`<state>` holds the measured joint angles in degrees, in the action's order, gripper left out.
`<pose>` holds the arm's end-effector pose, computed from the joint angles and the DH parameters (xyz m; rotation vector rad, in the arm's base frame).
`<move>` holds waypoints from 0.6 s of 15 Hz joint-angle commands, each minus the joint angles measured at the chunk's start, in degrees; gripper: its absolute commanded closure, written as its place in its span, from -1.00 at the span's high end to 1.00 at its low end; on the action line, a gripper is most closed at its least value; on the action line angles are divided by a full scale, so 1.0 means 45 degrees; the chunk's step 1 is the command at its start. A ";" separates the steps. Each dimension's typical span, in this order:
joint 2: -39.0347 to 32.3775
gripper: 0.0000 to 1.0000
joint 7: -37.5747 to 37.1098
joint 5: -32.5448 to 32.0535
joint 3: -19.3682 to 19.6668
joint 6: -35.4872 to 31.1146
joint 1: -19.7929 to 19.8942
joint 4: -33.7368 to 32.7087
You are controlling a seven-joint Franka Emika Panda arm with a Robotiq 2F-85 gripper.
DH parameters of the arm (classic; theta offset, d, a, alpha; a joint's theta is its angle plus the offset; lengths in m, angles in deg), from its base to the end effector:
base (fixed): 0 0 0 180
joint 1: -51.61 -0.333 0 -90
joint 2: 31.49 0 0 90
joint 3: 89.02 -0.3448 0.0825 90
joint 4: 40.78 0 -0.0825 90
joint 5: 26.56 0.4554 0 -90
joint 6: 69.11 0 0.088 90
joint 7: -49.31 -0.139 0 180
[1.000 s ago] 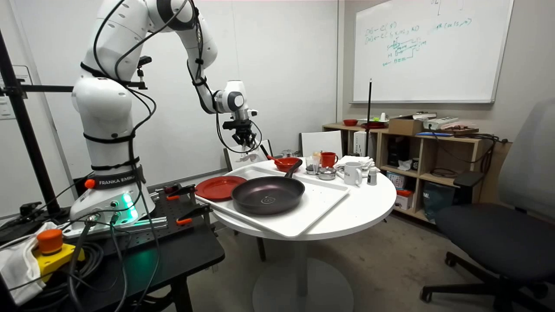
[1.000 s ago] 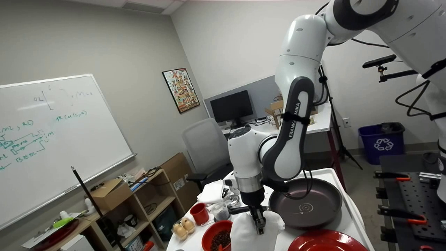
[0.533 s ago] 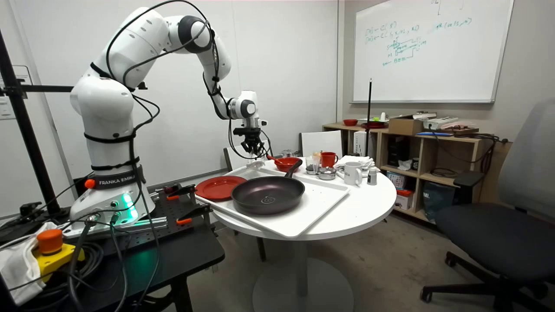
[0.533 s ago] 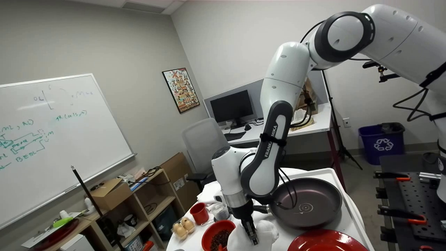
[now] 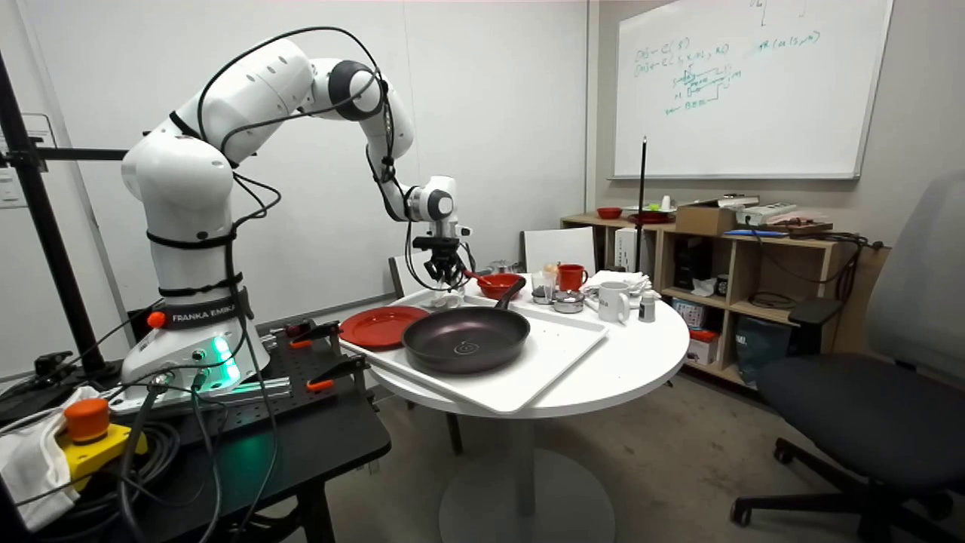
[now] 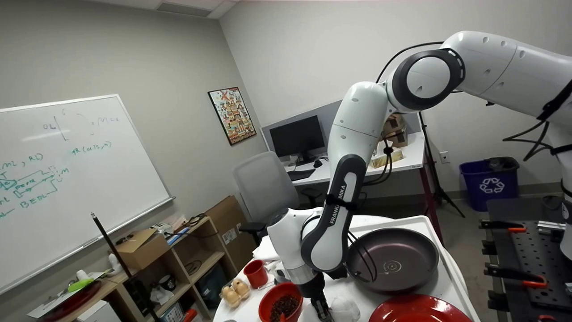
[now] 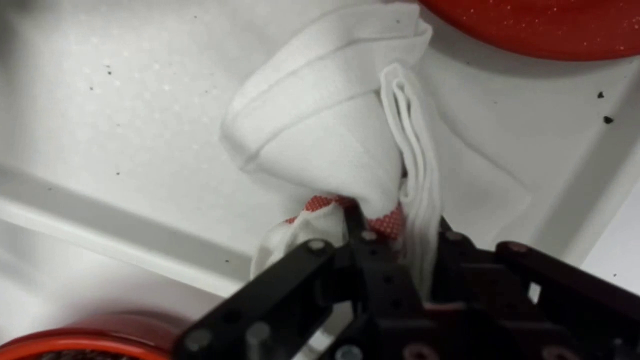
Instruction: Wipe the pan with the white towel
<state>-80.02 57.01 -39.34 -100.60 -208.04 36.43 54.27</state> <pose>0.6573 0.3190 0.0466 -2.9410 -1.0940 0.0911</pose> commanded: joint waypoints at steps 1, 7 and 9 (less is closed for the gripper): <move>-0.0245 -0.11 0.0111 0.0179 0.0123 0.0727 -0.0315 -0.0436; 0.0452 0.72 0.0104 0.0096 0.0012 0.0476 -0.0396 0.0617; 0.0880 0.97 -0.0076 0.0032 0.0048 0.0266 -0.0480 0.1036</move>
<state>-80.27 57.17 -39.38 -100.89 -206.24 35.09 54.90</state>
